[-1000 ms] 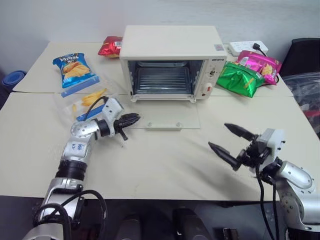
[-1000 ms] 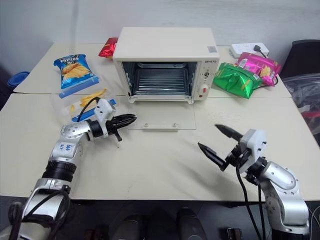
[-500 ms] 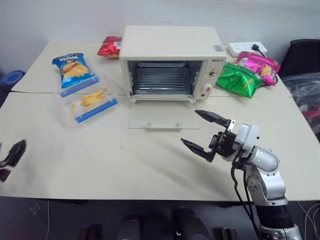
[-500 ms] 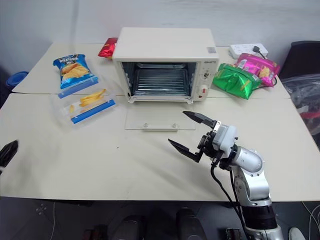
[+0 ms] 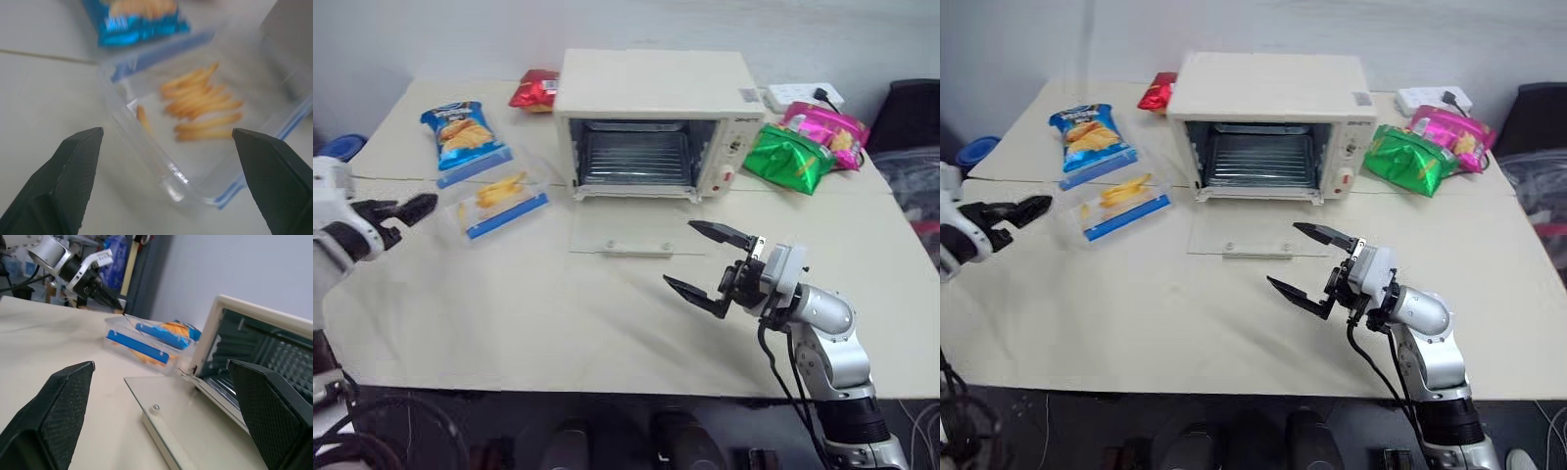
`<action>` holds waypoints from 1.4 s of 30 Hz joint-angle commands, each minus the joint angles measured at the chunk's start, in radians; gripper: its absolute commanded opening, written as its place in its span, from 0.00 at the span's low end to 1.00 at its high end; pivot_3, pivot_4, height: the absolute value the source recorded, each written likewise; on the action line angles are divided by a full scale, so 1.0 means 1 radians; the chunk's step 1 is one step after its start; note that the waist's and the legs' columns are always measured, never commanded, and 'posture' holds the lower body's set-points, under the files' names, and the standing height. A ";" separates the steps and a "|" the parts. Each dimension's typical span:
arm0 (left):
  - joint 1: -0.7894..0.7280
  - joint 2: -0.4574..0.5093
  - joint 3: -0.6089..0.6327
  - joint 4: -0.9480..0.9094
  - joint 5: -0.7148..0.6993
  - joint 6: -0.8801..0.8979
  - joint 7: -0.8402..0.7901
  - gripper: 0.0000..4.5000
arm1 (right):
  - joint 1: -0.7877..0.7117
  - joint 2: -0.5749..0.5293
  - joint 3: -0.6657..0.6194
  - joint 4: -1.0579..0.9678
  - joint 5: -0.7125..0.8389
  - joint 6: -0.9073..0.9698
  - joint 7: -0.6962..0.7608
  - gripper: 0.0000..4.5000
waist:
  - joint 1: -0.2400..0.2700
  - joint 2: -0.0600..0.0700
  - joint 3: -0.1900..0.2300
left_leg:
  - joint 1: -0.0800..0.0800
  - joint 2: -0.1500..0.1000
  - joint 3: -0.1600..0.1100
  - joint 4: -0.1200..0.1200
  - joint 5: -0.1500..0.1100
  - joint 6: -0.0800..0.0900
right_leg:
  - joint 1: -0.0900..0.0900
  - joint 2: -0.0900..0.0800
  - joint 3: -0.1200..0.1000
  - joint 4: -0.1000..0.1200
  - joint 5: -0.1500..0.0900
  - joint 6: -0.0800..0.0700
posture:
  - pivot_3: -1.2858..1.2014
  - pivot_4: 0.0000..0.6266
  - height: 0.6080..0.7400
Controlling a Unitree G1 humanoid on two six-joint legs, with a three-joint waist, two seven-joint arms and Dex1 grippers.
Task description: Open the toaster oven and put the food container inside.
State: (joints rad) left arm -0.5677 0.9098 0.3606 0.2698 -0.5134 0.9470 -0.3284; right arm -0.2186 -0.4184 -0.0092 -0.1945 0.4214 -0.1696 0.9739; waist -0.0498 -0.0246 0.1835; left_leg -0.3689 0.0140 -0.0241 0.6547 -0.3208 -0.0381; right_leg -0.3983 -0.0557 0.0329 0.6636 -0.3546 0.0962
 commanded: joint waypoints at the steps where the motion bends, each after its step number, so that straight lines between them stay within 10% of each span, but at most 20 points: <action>1: -0.166 -0.005 -0.057 0.159 0.109 0.053 0.105 1.00 | 0.009 -0.002 -0.008 -0.040 0.008 0.007 -0.031 1.00 | -0.003 -0.001 0.000 | -0.001 0.000 0.000 0.001 0.000 0.000 | -0.001 0.000 -0.001 0.000 0.000 0.000 | 0.52 0.24 1.00; 10: -0.369 -0.078 -0.145 0.480 0.215 0.000 0.064 0.96 | -0.004 0.013 0.001 -0.057 -0.007 0.019 -0.103 1.00 | 0.006 -0.001 0.000 | -0.005 -0.001 0.007 0.007 0.000 0.000 | -0.010 -0.003 0.000 0.007 0.000 0.001 | 0.52 0.24 1.00; 25: -0.407 0.073 -0.163 0.518 0.291 -0.046 -0.092 0.07 | 0.018 0.010 -0.010 -0.015 -0.019 -0.003 -0.117 1.00 | 0.016 -0.002 0.000 | -0.006 -0.001 0.008 0.008 0.000 0.000 | -0.013 -0.003 0.000 0.010 0.000 0.001 | 0.52 0.24 1.00; 32: -0.302 0.091 -0.184 0.135 0.198 0.217 -0.232 0.05 | 0.041 -0.020 -0.029 0.017 -0.006 0.007 -0.087 1.00 | 0.027 -0.002 0.000 | -0.006 -0.001 0.006 0.009 0.000 0.000 | -0.011 -0.006 0.001 0.010 0.000 0.001 | 0.52 0.24 1.00; 42: -0.329 -0.237 -0.122 -0.344 0.131 0.572 -0.055 0.05 | 0.123 -0.057 -0.068 -0.018 0.003 0.017 -0.096 1.00 | 0.032 -0.002 0.000 | -0.007 -0.001 0.006 0.011 -0.001 0.001 | -0.012 -0.005 0.003 0.010 0.001 0.001 | 0.52 0.24 1.00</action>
State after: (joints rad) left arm -0.8586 0.6684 0.2162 -0.0028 -0.3792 1.5062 -0.4031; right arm -0.1033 -0.4700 -0.0528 -0.1652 0.4079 -0.1503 0.8873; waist -0.0175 -0.0267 0.1834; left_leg -0.3762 0.0130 -0.0177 0.6655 -0.3217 -0.0369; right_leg -0.4103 -0.0602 0.0357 0.6742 -0.3540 0.0972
